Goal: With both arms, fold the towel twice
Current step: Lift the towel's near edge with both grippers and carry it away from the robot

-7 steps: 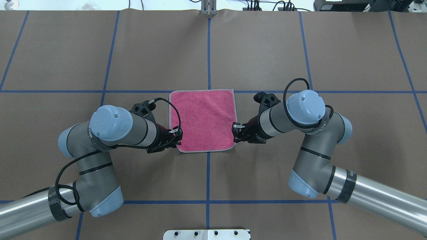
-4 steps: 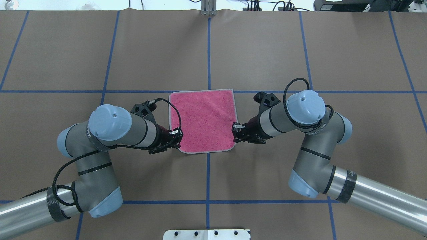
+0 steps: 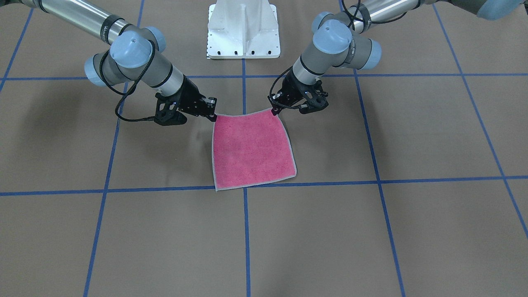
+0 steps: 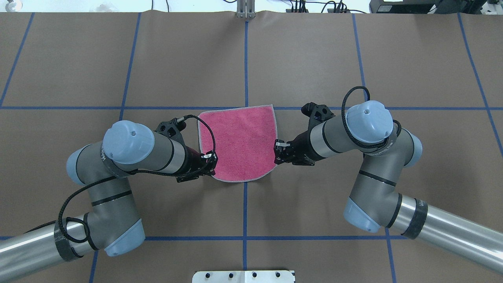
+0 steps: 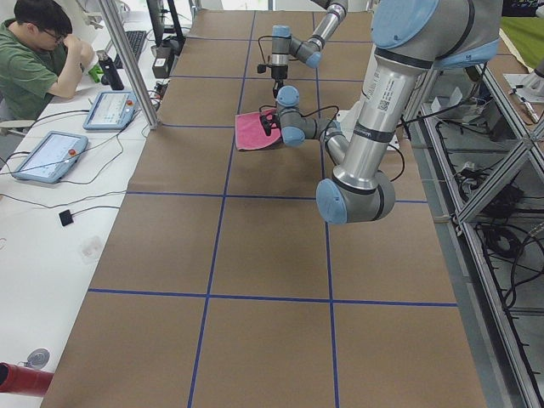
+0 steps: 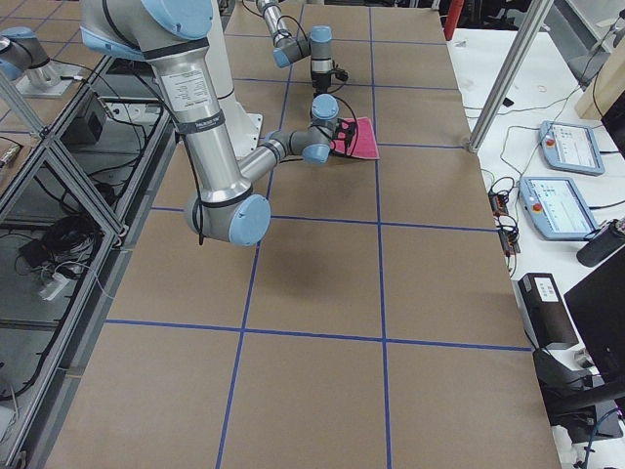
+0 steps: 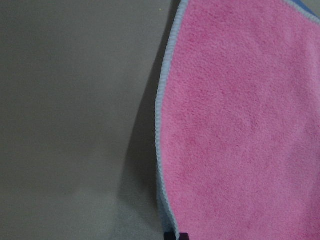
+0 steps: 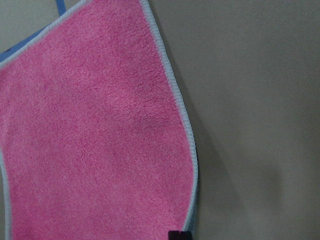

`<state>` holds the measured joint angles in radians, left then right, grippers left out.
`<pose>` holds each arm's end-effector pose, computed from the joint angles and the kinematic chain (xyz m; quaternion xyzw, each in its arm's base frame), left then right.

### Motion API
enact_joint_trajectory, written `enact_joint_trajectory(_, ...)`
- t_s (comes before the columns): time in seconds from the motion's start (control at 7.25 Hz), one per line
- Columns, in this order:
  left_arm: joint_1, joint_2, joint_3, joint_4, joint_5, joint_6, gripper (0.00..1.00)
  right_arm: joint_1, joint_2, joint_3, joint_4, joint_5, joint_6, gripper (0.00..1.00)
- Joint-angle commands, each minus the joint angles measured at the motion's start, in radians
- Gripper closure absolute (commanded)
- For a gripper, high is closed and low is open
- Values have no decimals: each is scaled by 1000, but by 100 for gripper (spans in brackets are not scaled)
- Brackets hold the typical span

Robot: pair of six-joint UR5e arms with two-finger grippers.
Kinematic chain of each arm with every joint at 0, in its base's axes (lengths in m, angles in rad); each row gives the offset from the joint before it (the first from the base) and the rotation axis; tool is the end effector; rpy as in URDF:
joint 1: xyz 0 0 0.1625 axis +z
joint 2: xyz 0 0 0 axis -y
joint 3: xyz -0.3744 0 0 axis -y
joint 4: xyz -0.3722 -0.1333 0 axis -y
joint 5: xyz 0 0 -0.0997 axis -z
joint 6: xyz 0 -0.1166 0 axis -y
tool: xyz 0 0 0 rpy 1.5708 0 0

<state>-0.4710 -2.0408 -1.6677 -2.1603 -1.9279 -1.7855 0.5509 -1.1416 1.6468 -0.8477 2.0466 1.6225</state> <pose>0.5138 -0.3655 0.2491 -0.0788 0.5524 -0.1856 0.8088 -0.4802 -0.3887 0.2637 -0.0483 -0.5903 0.1060 0.7988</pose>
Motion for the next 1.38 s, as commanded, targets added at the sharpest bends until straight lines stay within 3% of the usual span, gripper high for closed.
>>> enact_joint_trajectory(0.0, -9, -1, -13, -1, 0, 1, 100, 24, 0, 28, -1, 1, 36, 100)
enact_joint_trajectory(0.28, -47, 2, -49, -3, -11, 1, 100, 37, 0, 30, -1, 0, 37, 100)
enact_joint_trajectory(0.55, -83, 2, -63, 4, -85, 0, 100, 41, 2, 33, 1, 0, 39, 100)
enact_joint_trajectory(1.24, -110, -4, -32, -4, -74, -2, 100, 106, 17, 21, -1, -8, 49, 100)
